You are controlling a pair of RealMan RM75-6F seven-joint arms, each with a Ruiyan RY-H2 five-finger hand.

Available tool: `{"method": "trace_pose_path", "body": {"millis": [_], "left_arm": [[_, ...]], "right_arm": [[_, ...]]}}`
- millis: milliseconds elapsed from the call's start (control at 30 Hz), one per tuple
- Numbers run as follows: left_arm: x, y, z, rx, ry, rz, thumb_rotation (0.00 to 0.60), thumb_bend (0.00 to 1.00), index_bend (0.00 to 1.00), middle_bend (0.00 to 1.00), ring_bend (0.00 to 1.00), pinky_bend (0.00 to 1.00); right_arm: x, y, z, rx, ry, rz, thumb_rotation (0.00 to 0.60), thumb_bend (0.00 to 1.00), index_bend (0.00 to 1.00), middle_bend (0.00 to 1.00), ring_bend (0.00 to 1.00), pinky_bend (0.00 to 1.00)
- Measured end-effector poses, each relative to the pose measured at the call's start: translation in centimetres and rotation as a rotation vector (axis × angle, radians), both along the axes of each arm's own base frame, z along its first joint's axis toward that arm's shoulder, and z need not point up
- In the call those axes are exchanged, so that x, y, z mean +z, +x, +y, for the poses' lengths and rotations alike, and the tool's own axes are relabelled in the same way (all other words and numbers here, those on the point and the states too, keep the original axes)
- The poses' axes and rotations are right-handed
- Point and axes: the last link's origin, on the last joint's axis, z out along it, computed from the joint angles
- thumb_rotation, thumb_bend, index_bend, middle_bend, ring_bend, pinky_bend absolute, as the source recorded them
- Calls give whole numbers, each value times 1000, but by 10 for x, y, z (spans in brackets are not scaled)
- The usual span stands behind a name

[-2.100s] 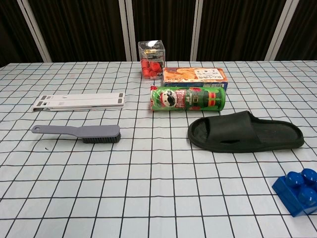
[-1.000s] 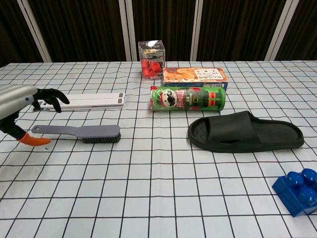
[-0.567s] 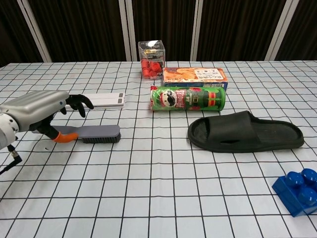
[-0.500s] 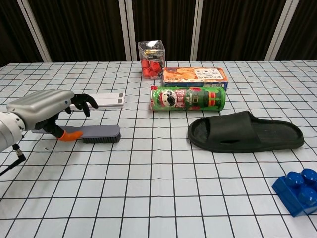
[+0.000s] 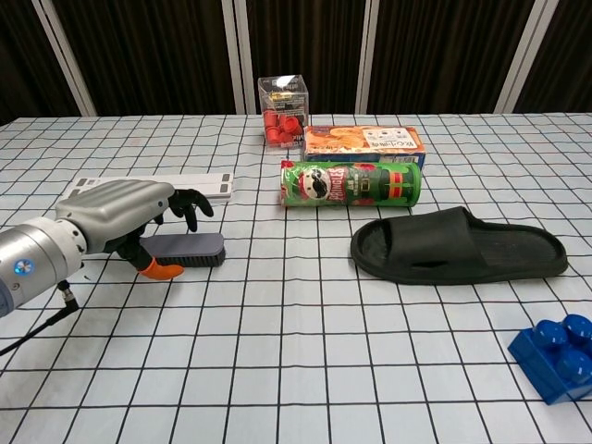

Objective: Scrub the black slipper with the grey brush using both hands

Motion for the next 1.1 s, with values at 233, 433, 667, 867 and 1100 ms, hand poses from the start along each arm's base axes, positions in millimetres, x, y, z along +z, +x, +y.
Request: {"method": "trace_pose_path", "body": {"millis": [233, 433, 667, 867, 1100], "left_arm": [[0, 1, -1, -2, 20, 14, 600, 334, 252, 359, 270, 303], [-2, 0, -1, 3, 19, 22, 600, 335, 254, 361, 270, 303], [-4, 0, 0, 0, 19, 33, 600, 373, 278, 388, 292, 317], [-6, -1, -1, 2, 15, 38, 600, 414, 286, 393, 294, 317], [-6, 1, -1, 1, 16, 36, 600, 422, 291, 401, 299, 321]], "right_arm": [[1, -1, 0, -4, -2, -3, 600, 438, 0, 0, 0, 0], [3, -1, 0, -8, -8, -7, 600, 438, 0, 0, 0, 0], [3, -1, 0, -8, -6, -8, 600, 437, 0, 0, 0, 0], [3, -1, 0, -9, -5, -5, 600, 438, 0, 0, 0, 0], [3, -1, 0, -12, -6, -2, 600, 438, 0, 0, 0, 0]]}}
